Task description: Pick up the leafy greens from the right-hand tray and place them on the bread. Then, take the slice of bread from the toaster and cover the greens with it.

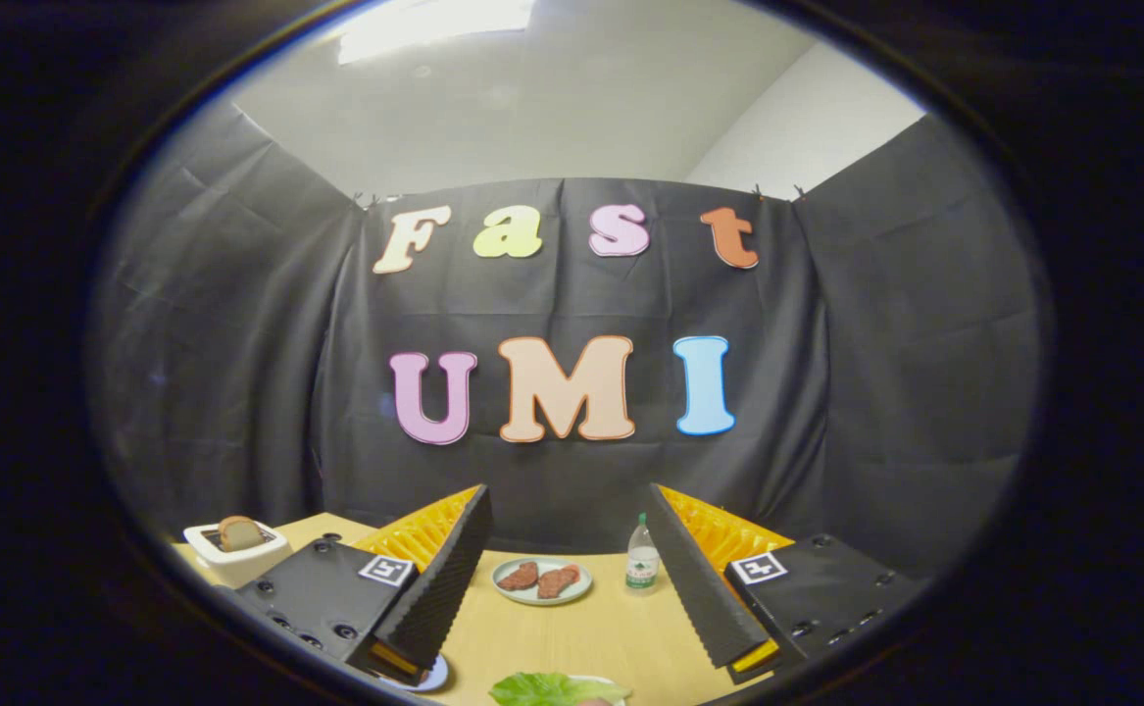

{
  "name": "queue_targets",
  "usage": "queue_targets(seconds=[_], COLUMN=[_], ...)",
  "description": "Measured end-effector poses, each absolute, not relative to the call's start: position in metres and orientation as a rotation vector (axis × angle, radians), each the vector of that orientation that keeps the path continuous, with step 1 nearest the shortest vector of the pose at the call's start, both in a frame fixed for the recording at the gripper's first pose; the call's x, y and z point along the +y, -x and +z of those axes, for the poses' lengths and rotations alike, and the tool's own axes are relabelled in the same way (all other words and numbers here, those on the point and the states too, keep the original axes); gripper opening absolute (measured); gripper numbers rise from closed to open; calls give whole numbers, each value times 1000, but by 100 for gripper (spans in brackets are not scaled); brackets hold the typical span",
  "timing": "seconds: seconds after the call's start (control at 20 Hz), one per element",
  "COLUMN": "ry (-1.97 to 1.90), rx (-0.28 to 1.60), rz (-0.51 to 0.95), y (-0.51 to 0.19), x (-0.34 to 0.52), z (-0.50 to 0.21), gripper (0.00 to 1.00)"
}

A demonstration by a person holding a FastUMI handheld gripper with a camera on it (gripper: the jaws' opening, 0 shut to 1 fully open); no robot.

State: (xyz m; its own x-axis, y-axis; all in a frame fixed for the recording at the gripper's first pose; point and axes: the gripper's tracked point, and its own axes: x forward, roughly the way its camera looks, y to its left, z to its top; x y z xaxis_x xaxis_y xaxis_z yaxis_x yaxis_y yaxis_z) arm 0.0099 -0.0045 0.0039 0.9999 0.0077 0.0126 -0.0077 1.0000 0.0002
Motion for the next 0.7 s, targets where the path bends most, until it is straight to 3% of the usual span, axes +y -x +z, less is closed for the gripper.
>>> queue_targets(seconds=[0.7], ry=[1], rx=[114], rz=[137], y=[-15], x=[3], z=[-34], gripper=[100])
